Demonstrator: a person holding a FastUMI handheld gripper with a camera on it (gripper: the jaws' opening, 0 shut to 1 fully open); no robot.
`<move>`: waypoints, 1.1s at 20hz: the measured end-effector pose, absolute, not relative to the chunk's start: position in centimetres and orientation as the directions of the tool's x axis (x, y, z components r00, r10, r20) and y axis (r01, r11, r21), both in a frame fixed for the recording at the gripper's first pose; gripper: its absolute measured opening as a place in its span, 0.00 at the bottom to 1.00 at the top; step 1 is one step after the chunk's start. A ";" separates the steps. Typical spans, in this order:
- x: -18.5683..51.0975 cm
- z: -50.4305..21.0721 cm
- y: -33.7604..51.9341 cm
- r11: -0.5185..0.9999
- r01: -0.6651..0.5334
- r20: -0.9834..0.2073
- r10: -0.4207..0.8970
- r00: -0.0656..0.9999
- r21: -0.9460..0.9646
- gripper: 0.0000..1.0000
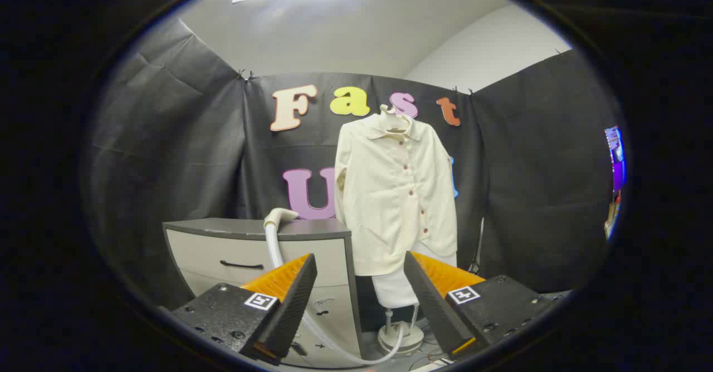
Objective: Iron the clothes twice with a garment steamer, once on the left side and once on the right side.
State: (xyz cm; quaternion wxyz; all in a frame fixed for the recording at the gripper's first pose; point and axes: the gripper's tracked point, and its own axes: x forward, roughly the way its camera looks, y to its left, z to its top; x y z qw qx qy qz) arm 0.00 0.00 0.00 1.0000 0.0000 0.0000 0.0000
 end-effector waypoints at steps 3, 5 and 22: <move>-0.1 0.2 0.4 1.000 -0.006 0.008 0.006 1.000 0.007 0.95; 0.0 0.1 0.3 1.000 0.000 0.008 0.000 1.000 0.001 0.95; 3.2 1.1 2.6 0.997 -0.059 -0.004 0.060 0.998 0.053 0.95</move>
